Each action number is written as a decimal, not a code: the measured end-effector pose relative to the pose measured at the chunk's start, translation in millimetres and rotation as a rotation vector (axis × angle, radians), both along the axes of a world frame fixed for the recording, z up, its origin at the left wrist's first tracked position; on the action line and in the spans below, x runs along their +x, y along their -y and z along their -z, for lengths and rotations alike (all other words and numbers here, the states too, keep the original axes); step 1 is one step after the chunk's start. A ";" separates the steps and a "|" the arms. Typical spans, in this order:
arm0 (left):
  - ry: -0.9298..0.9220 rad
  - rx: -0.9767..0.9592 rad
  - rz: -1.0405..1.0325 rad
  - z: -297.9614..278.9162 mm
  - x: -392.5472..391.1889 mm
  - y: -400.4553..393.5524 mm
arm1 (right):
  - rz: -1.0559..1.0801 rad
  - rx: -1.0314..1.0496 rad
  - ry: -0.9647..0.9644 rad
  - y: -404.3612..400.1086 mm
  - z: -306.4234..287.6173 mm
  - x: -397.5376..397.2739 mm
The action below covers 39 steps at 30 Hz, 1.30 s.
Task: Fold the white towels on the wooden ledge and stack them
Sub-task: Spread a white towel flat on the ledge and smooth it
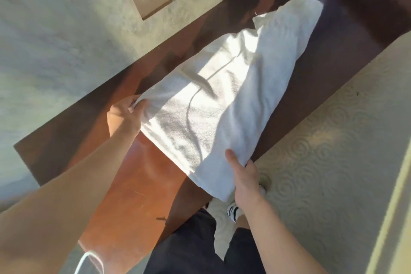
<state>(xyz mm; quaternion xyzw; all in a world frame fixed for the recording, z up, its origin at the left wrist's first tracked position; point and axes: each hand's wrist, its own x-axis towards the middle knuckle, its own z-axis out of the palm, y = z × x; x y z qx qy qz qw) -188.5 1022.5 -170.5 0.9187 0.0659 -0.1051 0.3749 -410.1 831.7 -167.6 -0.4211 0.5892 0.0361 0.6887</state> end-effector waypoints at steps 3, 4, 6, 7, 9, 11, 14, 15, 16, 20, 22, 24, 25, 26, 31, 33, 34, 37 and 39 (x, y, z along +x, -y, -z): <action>0.005 -0.104 -0.124 -1.8 -5.0 -5.3 | 0.016 0.052 0.077 -0.4 2.2 -5.2; 0.003 -0.145 -0.143 -4.3 -6.3 -6.6 | 0.023 0.061 0.086 -0.5 3.1 -6.8; -0.015 -0.190 -0.197 -4.1 -8.0 -13.1 | 0.027 0.055 0.057 -2.4 6.1 -11.4; -0.029 -0.184 -0.236 -0.2 -8.6 -18.2 | 0.022 0.038 0.022 -3.7 7.7 -13.4; -0.085 -0.125 -0.282 10.0 -11.1 -25.8 | 0.000 0.013 -0.046 -7.0 8.6 -16.0; -0.188 -0.077 -0.315 17.7 -16.4 -27.7 | -0.037 0.015 -0.095 -11.6 4.7 -15.6; -0.258 -0.049 -0.351 16.0 -22.7 -16.1 | -0.142 0.031 -0.070 -19.9 2.1 -13.5; -0.258 -0.054 -0.368 14.8 -22.7 -10.8 | -0.145 0.051 -0.049 -22.4 2.4 -13.3; -0.270 -0.086 -0.393 13.5 -22.5 -5.5 | -0.130 0.071 -0.030 -24.6 1.6 -12.8; -0.412 -0.328 -0.440 14.9 -17.8 2.2 | -0.040 0.103 0.085 -30.9 -1.7 -11.3; -0.339 -0.341 -0.321 14.0 -13.1 1.6 | 0.017 0.116 0.135 -32.8 -4.5 -12.6; -0.240 -0.385 -0.313 10.5 -5.3 -3.2 | 0.072 0.103 0.138 -34.6 -4.3 -17.4; -0.194 -0.398 -0.337 11.4 -1.0 -7.3 | 0.084 0.075 0.112 -37.1 -3.2 -19.5; -0.181 -0.405 -0.364 16.6 2.2 -12.5 | 0.082 0.051 0.073 -40.3 -1.7 -20.0; -0.323 -0.425 -0.528 29.8 -5.6 -24.6 | -0.061 0.152 -0.148 -55.6 9.7 -9.1; -0.332 -0.444 -0.536 30.9 -10.6 -23.6 | -0.080 0.255 -0.140 -57.4 9.7 -8.4; -0.338 -0.457 -0.547 30.3 -15.5 -21.3 | -0.078 0.296 -0.114 -57.7 10.3 -10.3; -0.369 -0.262 -0.495 34.7 -34.3 -16.1 | -0.054 0.349 -0.005 -59.7 13.9 -19.5; -0.356 -0.176 -0.428 36.9 -38.7 -13.0 | -0.101 0.192 -0.064 -60.5 13.1 -22.5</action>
